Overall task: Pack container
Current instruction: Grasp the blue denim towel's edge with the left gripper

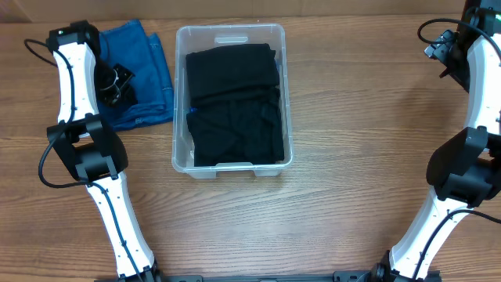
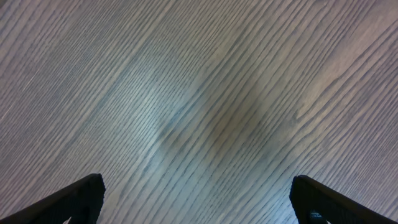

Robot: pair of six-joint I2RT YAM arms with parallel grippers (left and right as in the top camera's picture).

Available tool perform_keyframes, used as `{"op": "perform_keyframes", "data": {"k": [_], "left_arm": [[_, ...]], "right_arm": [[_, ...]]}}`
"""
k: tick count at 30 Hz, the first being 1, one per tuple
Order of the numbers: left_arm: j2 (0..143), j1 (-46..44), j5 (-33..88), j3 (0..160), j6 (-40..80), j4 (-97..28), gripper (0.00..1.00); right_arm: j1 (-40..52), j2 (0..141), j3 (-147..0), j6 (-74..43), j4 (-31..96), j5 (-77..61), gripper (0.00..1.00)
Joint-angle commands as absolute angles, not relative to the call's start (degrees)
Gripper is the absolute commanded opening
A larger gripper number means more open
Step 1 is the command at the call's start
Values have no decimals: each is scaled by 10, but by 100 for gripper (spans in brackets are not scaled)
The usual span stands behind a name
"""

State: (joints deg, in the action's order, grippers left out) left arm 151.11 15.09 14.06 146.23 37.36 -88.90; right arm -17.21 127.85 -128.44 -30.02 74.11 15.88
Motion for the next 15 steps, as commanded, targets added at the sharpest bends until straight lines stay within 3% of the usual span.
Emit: {"op": "perform_keyframes", "data": {"k": [1,4,5,6,9,10,11,15], "left_arm": [[1517,151,154,1567,344,-883,4],[1517,156,85,1650,296,-891,6],[1517,158,56,1667,285,-894,11],[1517,161,17,1679,279,-895,27],[1517,174,-65,1680,274,-900,88],[1517,181,-71,1673,261,-898,89],[1517,189,-70,1665,257,-895,98],[1517,226,-24,1610,227,-861,100]], "right_arm": [[-174,1278,-1285,-303,738,166,100],[-174,1278,-1285,-303,738,166,100],[-174,1278,-1285,-303,738,166,100],[-174,1278,-1285,-303,738,166,100],[-174,1278,-1285,-303,738,166,100],[-174,1278,-1285,-303,738,166,100],[-174,1278,-1285,-303,738,166,100],[-174,1278,-1285,-303,738,166,100]]}}
